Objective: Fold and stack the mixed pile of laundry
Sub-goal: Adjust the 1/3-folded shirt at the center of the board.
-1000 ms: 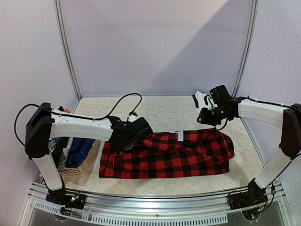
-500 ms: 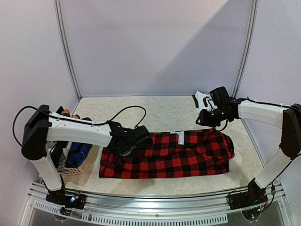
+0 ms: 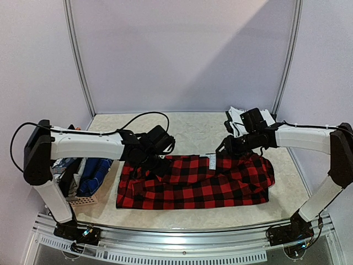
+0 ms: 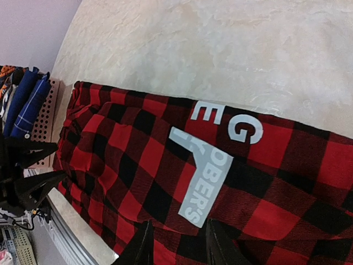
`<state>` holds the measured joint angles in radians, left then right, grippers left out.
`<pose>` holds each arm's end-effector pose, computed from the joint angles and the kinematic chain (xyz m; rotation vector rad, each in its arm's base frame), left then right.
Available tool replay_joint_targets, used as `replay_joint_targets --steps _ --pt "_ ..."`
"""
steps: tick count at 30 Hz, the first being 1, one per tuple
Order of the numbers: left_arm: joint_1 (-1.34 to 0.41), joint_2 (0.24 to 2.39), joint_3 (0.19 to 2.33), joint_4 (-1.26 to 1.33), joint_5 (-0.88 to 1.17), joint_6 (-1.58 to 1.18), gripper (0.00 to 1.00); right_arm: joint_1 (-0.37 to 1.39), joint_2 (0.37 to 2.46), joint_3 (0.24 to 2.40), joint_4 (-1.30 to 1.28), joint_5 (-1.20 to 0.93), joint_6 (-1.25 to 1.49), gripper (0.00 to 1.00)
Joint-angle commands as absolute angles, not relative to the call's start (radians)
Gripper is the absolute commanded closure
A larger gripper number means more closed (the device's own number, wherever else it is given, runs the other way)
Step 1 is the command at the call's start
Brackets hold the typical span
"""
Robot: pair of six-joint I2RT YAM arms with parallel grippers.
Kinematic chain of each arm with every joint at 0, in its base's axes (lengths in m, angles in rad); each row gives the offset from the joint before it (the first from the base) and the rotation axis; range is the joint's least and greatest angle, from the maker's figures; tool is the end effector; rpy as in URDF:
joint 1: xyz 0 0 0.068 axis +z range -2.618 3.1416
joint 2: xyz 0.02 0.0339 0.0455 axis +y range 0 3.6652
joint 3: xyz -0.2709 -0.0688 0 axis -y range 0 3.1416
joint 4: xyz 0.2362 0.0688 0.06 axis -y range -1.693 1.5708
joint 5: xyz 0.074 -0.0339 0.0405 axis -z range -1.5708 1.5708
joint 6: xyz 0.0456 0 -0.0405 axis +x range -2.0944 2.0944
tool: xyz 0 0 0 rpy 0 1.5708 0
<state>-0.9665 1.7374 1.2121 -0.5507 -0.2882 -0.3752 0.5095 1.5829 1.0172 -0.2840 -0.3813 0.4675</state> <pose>0.2125 -0.2850 0.2105 0.6606 2.4931 -0.1117 0.2812 0.1766 0.2211 -0.2379 2.5330 0.8814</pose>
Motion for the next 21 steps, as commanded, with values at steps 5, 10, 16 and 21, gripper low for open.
replay_joint_targets --steps 5,10,16,21 --pt "-0.847 1.835 1.184 -0.360 -0.154 -0.389 0.56 0.523 1.705 0.993 -0.143 -0.509 0.490 0.69" --pt "-0.820 1.881 1.162 -0.347 -0.170 -0.397 0.57 0.521 1.792 1.028 -0.164 -0.471 0.472 0.70" --pt "-0.784 1.900 1.086 -0.298 -0.167 -0.424 0.58 0.496 1.869 1.050 -0.189 -0.437 0.467 0.71" --pt "-0.762 1.908 1.036 -0.279 -0.193 -0.428 0.58 0.469 1.888 1.046 -0.223 -0.380 0.464 0.72"
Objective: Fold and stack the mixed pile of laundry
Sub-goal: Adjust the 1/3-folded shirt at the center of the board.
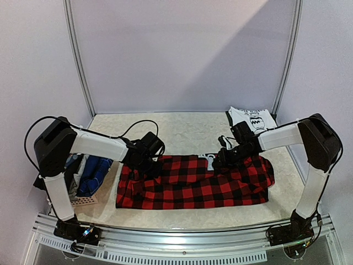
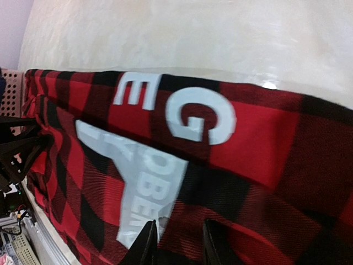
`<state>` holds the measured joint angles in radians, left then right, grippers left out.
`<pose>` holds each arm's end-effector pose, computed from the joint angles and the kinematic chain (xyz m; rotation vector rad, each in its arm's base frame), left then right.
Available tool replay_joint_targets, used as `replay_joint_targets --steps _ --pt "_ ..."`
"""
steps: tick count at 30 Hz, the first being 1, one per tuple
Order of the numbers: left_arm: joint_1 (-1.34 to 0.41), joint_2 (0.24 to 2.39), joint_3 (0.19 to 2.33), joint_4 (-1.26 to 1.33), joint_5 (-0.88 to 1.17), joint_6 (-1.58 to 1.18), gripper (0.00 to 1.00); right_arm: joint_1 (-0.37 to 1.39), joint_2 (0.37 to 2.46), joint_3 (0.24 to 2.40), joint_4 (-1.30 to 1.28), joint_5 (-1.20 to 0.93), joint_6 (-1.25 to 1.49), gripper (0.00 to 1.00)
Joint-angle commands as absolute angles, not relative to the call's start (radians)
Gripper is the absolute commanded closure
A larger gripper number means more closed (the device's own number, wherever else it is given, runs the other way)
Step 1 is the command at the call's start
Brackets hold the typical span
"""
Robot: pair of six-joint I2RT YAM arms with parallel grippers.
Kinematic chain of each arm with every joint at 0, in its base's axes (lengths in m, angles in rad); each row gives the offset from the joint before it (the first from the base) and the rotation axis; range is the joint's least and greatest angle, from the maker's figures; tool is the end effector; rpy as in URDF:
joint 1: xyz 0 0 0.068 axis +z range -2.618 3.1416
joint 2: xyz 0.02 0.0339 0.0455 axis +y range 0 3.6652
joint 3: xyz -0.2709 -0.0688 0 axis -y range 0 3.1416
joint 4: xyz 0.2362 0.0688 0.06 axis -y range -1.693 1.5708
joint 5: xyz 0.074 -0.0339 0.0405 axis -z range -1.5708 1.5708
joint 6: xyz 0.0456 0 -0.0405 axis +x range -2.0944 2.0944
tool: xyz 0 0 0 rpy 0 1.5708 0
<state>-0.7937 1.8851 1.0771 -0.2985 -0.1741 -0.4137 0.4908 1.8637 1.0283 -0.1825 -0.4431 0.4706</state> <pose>0.2606 -0.2537 0.1355 0.4481 2.6204 -0.1658 0.3098 0.1877 0.1399 -0.2008 2.7121 0.8981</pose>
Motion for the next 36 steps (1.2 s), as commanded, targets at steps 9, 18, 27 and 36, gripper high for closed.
replay_joint_targets --steps 9,18,27,36 --pt "-0.746 1.925 1.001 -0.314 -0.338 -0.441 0.59 0.462 1.902 1.041 -0.250 -0.333 0.453 0.72" --pt "-0.769 1.794 1.002 -0.422 -0.467 -0.462 0.51 0.463 1.885 1.047 -0.262 -0.311 0.451 0.72" --pt "-0.811 1.703 1.046 -0.442 -0.490 -0.426 0.41 0.479 1.852 1.061 -0.264 -0.315 0.478 0.72" --pt "-0.810 1.769 1.083 -0.377 -0.409 -0.383 0.50 0.548 1.736 1.067 -0.319 -0.269 0.488 0.71"
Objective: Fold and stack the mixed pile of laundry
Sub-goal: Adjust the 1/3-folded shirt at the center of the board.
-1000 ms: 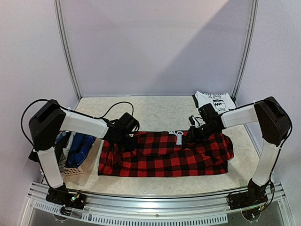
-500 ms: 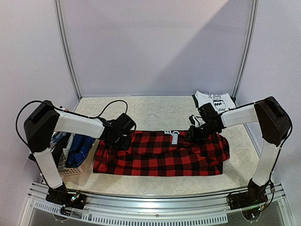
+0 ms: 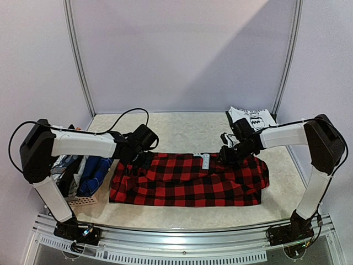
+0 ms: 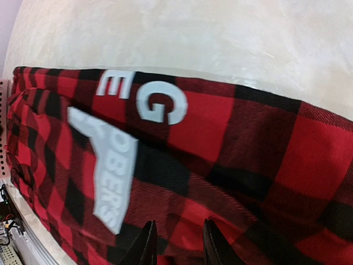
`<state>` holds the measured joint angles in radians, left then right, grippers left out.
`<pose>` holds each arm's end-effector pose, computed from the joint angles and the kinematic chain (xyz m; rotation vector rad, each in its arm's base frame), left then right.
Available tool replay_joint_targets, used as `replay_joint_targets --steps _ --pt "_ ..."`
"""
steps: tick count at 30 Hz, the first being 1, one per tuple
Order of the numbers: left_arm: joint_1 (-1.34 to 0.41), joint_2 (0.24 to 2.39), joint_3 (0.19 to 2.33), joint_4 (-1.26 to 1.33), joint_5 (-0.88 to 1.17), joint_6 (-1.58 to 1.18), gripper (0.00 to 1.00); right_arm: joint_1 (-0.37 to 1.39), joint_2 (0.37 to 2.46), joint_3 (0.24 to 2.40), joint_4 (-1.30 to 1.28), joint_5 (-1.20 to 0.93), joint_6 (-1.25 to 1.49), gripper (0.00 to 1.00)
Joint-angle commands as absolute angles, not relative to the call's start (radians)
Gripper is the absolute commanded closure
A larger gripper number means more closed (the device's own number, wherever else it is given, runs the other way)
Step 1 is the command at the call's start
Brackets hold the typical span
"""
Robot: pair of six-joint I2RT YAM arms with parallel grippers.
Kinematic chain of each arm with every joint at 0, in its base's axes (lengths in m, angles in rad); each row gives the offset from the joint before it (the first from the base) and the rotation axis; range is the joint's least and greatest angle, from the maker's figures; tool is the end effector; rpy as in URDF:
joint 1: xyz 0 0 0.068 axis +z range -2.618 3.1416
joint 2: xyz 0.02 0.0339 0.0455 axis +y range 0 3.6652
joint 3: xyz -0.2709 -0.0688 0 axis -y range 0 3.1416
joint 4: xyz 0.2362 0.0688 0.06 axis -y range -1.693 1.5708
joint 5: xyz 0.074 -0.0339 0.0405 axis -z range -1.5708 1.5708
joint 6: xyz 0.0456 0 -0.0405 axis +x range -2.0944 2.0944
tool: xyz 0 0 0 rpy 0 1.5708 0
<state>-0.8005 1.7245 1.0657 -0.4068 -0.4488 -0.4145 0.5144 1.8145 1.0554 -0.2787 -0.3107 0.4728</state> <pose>0.2514 -0.2307 0.1833 0.3319 2.4594 0.0993 0.3045 0.1881 0.1562 -0.1732 2.7224 0.7284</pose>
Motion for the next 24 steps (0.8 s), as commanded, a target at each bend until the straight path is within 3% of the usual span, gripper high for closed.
replay_joint_targets --steps 1,10,24 --pt "-0.810 1.782 1.085 -0.365 -0.400 -0.378 0.51 0.556 1.723 1.061 -0.325 -0.264 0.495 0.70" --pt "-0.792 1.882 1.122 -0.307 -0.362 -0.355 0.52 0.661 1.684 1.014 -0.357 -0.202 0.554 0.60" --pt "-0.749 1.926 1.123 -0.302 -0.350 -0.339 0.54 0.775 1.799 1.034 -0.440 -0.143 0.588 0.59"
